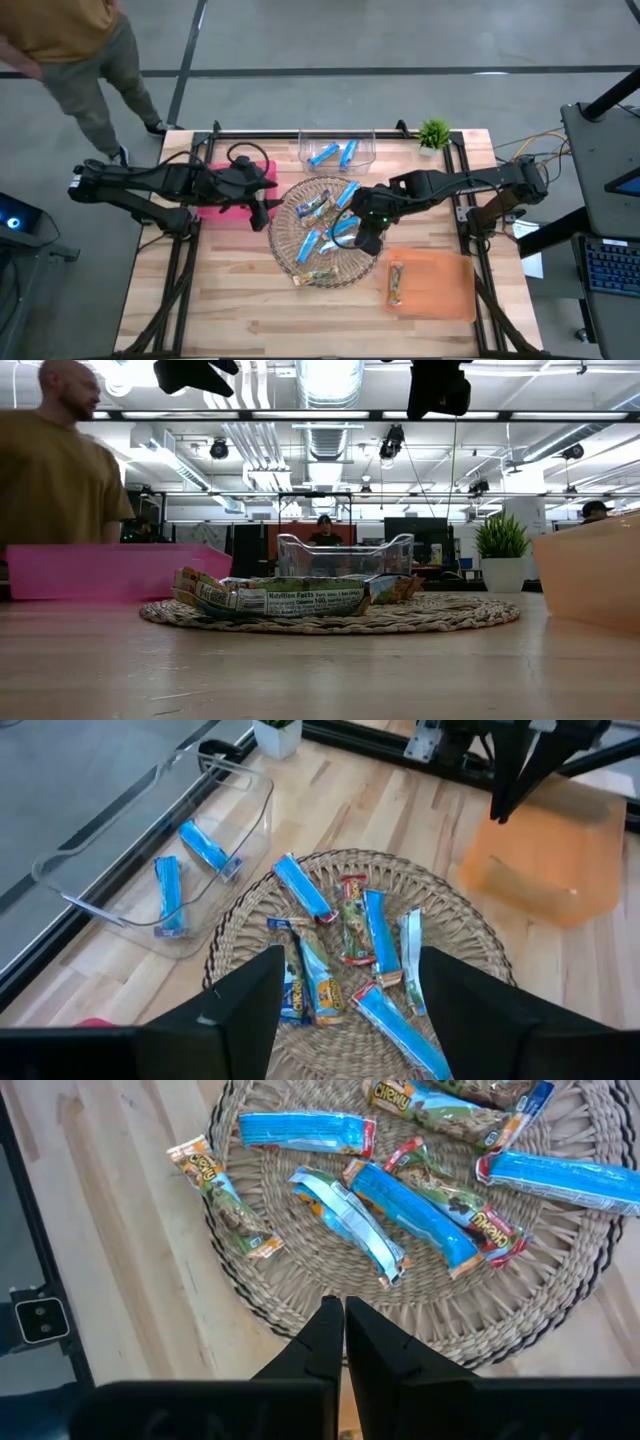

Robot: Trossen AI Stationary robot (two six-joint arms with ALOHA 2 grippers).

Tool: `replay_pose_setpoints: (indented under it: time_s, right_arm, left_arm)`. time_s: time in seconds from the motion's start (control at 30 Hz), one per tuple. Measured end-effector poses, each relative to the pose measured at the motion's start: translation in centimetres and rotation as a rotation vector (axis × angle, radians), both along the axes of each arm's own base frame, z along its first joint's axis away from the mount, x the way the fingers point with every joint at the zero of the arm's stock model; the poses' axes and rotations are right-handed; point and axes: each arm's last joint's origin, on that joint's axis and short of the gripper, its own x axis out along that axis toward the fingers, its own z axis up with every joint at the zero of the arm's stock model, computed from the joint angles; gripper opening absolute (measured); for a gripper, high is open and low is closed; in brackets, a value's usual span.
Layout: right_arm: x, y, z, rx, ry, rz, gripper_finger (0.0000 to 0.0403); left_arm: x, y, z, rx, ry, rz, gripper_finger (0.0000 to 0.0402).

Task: Pick and place Granola Bars by type
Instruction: Put the red granola bar into the red bin

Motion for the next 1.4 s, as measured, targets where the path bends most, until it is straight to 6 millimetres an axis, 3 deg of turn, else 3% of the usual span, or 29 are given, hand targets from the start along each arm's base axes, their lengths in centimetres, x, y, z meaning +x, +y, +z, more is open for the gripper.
replay_pose_setpoints:
  time_s: [0.53,1.0,1.17,1.4]
  right_arm:
    - [0.0,-0.1,0.0,-0.015,0.003,0.026,0.0009]
    - [-0.6,-0.2,-0.3,-0.047,0.064,0.077,0.0009]
    - [-1.8,-0.3,0.9,-0.074,0.026,0.141,0.0009]
    - [-5.4,-1.1,3.7,-0.071,-0.164,0.181,0.0008]
  left_arm:
    - [4.6,-1.1,-0.3,-0.16,0.072,-0.125,0.0215]
    - [7.9,-1.6,0.6,-0.36,0.302,0.087,0.0215]
    - [8.7,-2.2,0.0,-0.376,0.353,0.097,0.0215]
    - [8.7,-2.9,-0.5,-0.393,0.349,0.146,0.0215]
